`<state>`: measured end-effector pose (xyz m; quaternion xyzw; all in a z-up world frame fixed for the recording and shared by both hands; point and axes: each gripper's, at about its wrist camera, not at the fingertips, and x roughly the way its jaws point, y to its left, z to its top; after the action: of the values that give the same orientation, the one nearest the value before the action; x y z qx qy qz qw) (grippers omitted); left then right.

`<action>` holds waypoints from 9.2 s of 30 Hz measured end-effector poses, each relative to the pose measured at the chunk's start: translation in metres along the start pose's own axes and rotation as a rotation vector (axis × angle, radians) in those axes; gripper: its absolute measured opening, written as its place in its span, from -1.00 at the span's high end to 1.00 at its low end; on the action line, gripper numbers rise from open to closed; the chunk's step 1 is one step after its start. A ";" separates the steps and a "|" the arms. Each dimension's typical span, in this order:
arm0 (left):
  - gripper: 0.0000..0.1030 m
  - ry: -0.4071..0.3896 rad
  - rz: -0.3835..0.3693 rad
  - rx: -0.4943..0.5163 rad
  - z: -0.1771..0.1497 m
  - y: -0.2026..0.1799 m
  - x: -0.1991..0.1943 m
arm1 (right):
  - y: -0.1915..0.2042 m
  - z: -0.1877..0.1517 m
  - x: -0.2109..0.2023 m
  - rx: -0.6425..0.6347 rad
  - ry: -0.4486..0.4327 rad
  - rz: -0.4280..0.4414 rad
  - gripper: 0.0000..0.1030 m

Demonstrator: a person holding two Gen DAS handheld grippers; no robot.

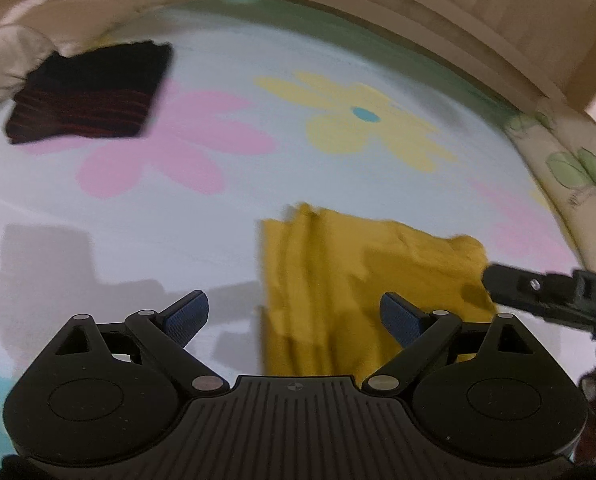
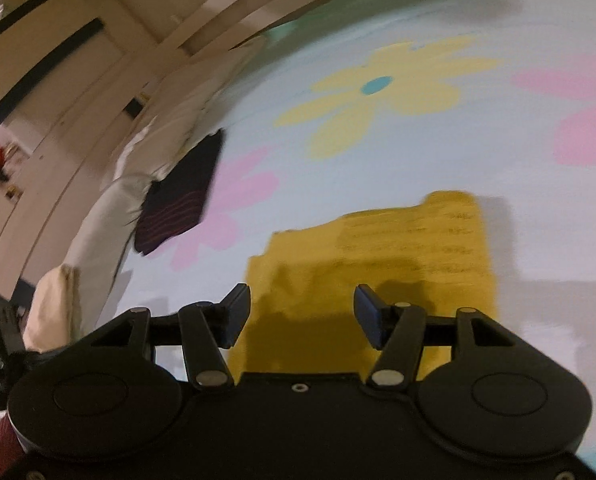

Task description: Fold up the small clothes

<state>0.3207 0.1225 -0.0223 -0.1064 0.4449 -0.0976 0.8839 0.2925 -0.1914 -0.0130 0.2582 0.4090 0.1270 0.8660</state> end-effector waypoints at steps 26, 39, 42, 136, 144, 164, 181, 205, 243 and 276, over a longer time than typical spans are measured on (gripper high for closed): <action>-0.82 0.076 -0.162 -0.070 -0.001 -0.021 0.049 | -0.033 0.005 -0.022 -0.045 0.005 -0.026 -0.29; -0.82 0.037 -0.188 -0.084 0.010 -0.013 0.035 | -0.044 0.010 -0.034 -0.038 -0.008 -0.001 -0.31; -0.82 0.045 -0.195 -0.094 0.009 -0.012 0.038 | -0.045 0.010 -0.033 -0.039 -0.003 0.000 -0.32; 0.33 0.047 -0.042 0.014 -0.035 -0.037 0.040 | -0.061 -0.002 0.041 0.001 0.102 0.088 -0.14; 0.50 -0.021 -0.050 0.107 -0.031 -0.071 0.006 | -0.041 -0.001 0.009 -0.092 0.059 0.034 0.27; 0.51 -0.104 -0.133 0.240 -0.141 -0.153 -0.104 | -0.017 -0.083 -0.145 -0.106 -0.021 0.022 0.27; 0.36 0.107 -0.010 0.134 -0.208 -0.105 -0.081 | -0.056 -0.134 -0.148 -0.126 0.057 -0.263 0.03; -0.18 -0.039 0.150 0.129 -0.165 -0.113 -0.038 | -0.080 -0.127 -0.097 -0.123 -0.011 -0.353 -0.60; -0.79 -0.174 0.103 0.244 -0.247 -0.154 -0.165 | -0.021 -0.222 -0.237 -0.192 -0.201 -0.195 -1.00; -0.68 -0.119 0.240 0.182 -0.276 -0.158 -0.169 | 0.001 -0.260 -0.226 -0.193 -0.129 -0.410 -0.98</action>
<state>-0.0129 -0.0122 -0.0098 0.0226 0.3906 -0.0246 0.9200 -0.0513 -0.1990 -0.0056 0.0936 0.3827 -0.0298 0.9186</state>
